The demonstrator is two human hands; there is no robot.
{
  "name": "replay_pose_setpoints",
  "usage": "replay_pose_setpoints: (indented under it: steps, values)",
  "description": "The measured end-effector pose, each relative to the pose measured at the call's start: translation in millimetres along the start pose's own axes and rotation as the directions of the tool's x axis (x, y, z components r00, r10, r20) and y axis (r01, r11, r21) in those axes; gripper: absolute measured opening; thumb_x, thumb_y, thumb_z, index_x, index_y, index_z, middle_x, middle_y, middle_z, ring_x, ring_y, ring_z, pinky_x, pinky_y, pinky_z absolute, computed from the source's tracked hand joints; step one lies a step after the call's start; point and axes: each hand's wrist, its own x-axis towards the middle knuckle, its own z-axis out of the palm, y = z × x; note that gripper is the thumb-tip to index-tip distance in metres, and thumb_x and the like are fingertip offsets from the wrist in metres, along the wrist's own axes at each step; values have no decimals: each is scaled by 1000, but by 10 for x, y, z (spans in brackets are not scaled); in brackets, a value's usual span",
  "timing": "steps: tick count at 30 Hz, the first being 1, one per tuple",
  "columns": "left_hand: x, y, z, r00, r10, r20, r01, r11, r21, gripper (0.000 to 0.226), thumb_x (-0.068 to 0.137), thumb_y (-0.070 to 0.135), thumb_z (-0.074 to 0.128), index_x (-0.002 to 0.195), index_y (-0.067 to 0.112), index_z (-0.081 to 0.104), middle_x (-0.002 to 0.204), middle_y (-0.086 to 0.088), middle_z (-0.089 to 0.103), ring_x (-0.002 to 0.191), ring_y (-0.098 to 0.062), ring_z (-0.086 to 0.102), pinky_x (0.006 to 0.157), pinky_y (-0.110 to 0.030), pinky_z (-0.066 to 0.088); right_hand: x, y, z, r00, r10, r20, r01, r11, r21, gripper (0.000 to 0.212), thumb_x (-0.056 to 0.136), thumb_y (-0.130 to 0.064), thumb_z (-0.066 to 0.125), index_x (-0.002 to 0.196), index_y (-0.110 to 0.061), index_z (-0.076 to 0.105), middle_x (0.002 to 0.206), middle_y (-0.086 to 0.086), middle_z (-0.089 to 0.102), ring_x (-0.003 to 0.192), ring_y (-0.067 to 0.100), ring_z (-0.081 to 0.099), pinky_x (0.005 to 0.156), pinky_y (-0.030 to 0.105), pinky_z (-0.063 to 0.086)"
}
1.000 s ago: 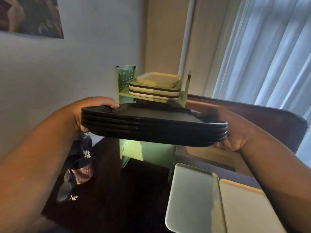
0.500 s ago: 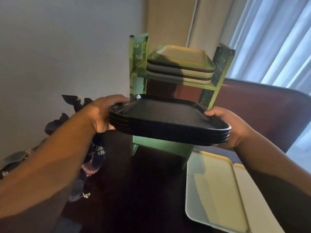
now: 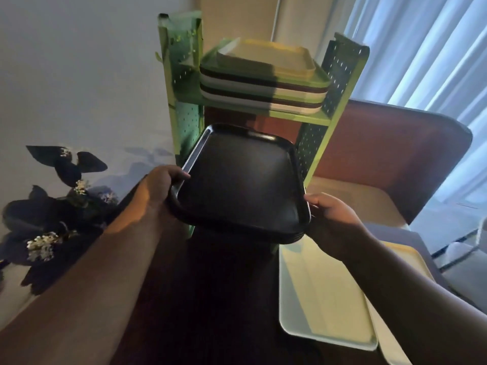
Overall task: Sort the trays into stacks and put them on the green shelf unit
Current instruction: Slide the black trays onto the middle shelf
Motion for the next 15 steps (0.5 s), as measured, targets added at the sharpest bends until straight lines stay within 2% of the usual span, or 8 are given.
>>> replay_pose_setpoints:
  steps: [2,4,6,8,10,12,15]
  values:
    - [91,-21,53,999,11,-30,-12,1000,-22,27,90,1,51,64,8,48,40,-4,54,26,-15,52,31,-15,41,-52,95,-37,994,103,20,-101,991,-92,22,94,-23,58,107,-5,62,89,11,65,81,28,64,74,38,54]
    - [169,-37,127,1000,-1,-21,1,1000,-24,29,91,0,52,65,9,47,39,-3,53,25,-13,52,29,-15,40,-113,177,-17,961,270,62,-256,950,-181,32,94,-37,57,107,-9,65,99,16,67,87,33,67,73,38,56]
    - [258,-47,145,999,-25,-43,25,1000,-8,27,91,2,55,66,9,49,46,-4,58,28,-13,55,28,-16,39,-159,224,57,929,358,95,-330,916,-229,43,96,-46,51,97,-10,72,95,19,70,79,31,70,67,33,54]
    - [396,-56,105,993,-72,-91,74,997,24,16,85,10,64,71,11,58,77,-11,63,49,-23,61,33,-22,46,-172,246,176,920,376,113,-355,920,-168,42,99,-42,47,90,-6,67,71,13,65,59,20,62,55,27,48]
    - [691,-160,27,993,-98,-69,104,991,82,12,77,20,71,81,13,64,103,-13,64,68,-27,62,49,-32,52,-133,258,295,936,345,66,-345,939,-19,30,101,-34,47,92,-6,56,61,8,56,52,14,55,53,22,44]
    - [741,-187,47,995,-82,-64,83,996,17,18,75,23,73,89,13,66,106,-13,66,79,-28,67,56,-36,56,-31,255,375,948,319,7,-318,946,67,29,102,-30,44,90,-5,52,60,8,54,50,15,55,50,23,46]
    - [480,-171,187,995,-93,-22,92,993,-68,18,90,24,63,105,13,63,99,-12,65,87,-29,67,55,-39,60,117,192,512,954,300,-7,-298,949,100,38,104,-33,41,89,-1,55,61,9,56,53,17,57,42,24,51]
